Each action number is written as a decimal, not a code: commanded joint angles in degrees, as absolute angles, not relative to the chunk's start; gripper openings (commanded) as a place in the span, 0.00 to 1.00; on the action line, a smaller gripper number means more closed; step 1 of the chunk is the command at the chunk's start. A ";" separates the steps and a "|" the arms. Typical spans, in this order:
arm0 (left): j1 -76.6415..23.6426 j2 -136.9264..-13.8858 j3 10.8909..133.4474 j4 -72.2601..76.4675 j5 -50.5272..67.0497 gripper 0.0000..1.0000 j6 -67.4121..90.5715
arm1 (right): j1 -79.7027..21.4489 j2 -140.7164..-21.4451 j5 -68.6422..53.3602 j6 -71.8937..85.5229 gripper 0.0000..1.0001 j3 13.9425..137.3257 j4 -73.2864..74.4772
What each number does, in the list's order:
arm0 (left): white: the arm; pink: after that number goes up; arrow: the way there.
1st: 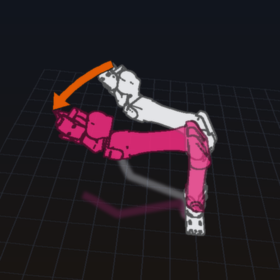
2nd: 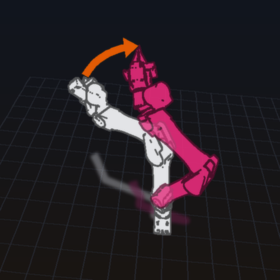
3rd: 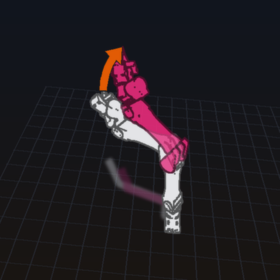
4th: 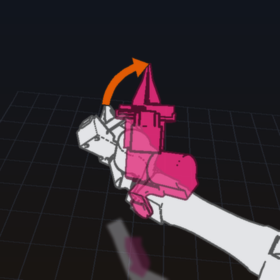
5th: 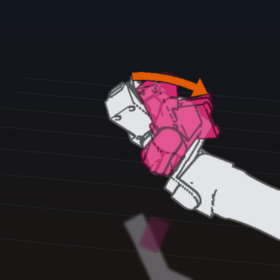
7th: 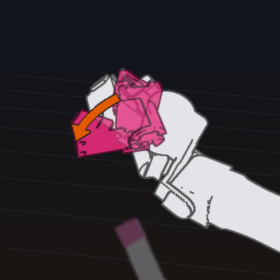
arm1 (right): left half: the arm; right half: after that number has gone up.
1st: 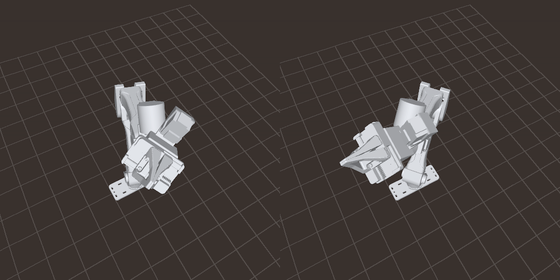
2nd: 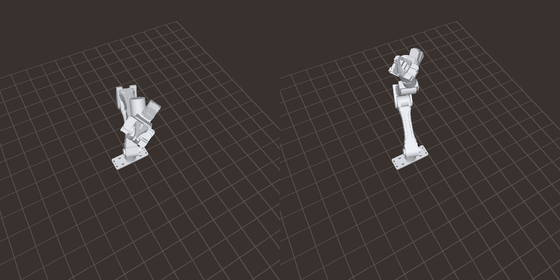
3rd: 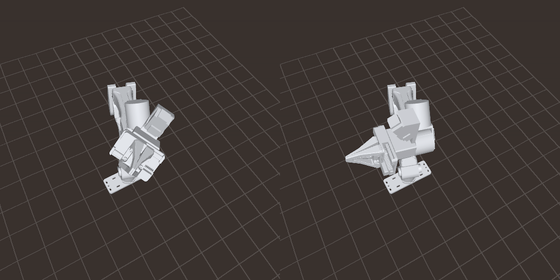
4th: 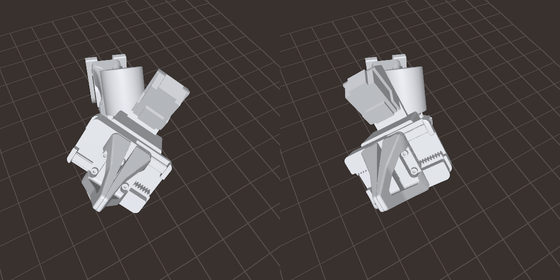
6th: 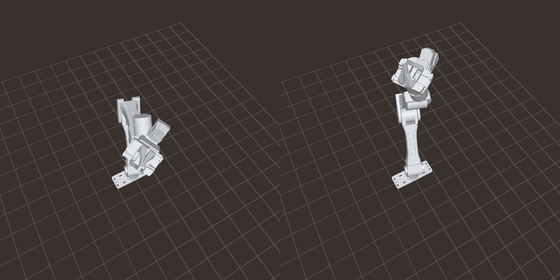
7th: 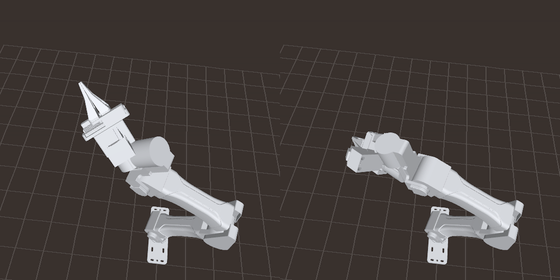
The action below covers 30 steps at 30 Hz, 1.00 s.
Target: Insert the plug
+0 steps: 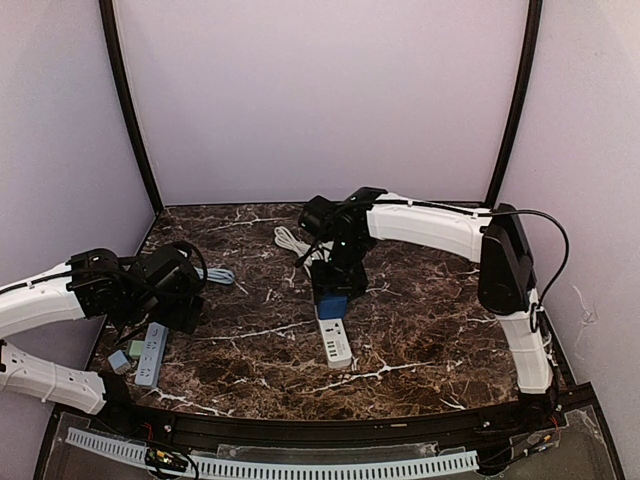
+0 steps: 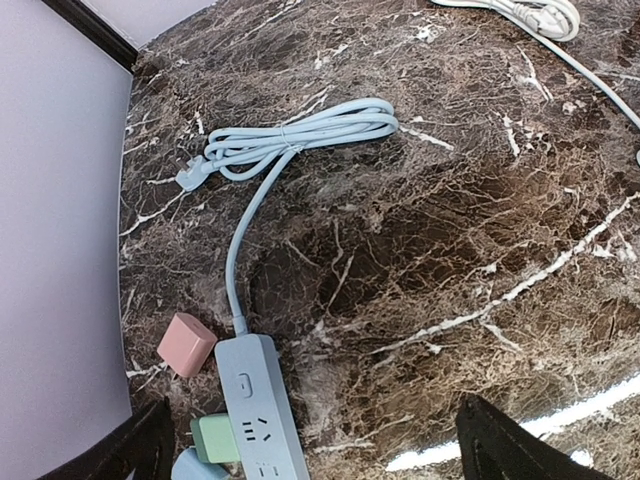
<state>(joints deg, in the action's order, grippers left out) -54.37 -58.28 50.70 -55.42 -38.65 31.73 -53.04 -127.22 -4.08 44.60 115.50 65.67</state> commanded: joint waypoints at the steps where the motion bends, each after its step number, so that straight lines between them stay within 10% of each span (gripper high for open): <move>1: -54.24 -58.55 52.27 -57.87 -39.02 0.99 32.76 | -53.53 -128.46 -3.87 43.81 0.00 115.08 71.29; 30: -54.26 -58.27 52.21 -57.97 -38.94 0.99 32.87 | -57.20 -133.93 8.07 47.56 0.00 111.83 73.29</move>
<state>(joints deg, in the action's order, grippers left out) -54.37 -58.54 51.29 -56.10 -38.65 32.16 -56.16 -127.31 4.01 46.02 113.30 64.18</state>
